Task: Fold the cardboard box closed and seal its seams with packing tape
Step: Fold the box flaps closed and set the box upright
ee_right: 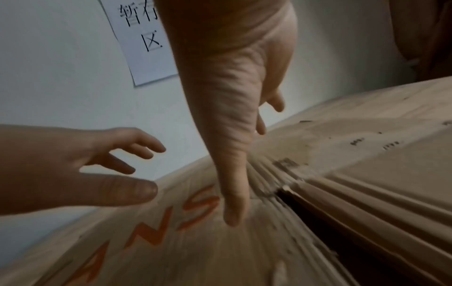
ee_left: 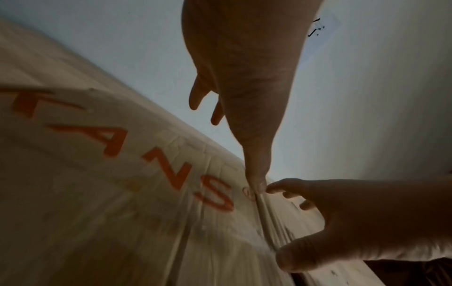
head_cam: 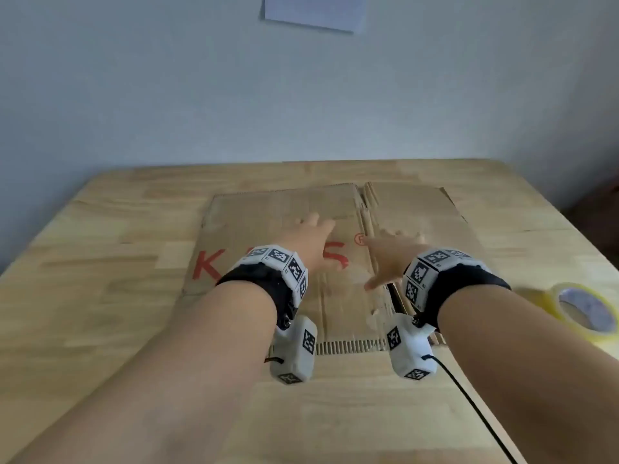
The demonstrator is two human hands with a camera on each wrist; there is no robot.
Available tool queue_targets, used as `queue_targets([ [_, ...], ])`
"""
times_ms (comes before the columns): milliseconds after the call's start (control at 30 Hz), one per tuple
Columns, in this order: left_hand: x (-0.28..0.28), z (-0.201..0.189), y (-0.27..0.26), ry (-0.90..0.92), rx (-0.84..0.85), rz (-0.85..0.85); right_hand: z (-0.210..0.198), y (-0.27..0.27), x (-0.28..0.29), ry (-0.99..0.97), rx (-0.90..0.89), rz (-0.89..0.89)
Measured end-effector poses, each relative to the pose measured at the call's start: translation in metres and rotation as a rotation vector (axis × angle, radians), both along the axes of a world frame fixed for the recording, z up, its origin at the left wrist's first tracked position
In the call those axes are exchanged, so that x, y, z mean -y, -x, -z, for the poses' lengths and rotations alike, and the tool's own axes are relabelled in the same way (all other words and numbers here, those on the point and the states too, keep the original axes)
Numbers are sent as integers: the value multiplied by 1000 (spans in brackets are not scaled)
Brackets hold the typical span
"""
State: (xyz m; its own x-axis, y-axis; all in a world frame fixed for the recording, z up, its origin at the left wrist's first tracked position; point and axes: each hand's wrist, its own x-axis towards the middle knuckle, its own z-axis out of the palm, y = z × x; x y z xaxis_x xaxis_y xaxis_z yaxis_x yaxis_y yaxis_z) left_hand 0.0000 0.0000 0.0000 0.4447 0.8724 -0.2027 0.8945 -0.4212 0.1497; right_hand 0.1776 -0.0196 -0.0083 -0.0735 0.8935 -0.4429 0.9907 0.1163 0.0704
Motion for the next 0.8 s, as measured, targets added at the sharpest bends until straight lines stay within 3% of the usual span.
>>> queue_targets([
  [133,12,28,-16,127,-141,-20,35,-22,9,68,-13,37],
  [233,22,43,-23,186,-149,-26,50,-35,12,109,-50,45],
  [633,57,47,-47,356,-296,-41,46,-50,42,229,20,-34],
  [800,65,50,-51,342,-298,-20,20,-45,39,317,5,-64],
])
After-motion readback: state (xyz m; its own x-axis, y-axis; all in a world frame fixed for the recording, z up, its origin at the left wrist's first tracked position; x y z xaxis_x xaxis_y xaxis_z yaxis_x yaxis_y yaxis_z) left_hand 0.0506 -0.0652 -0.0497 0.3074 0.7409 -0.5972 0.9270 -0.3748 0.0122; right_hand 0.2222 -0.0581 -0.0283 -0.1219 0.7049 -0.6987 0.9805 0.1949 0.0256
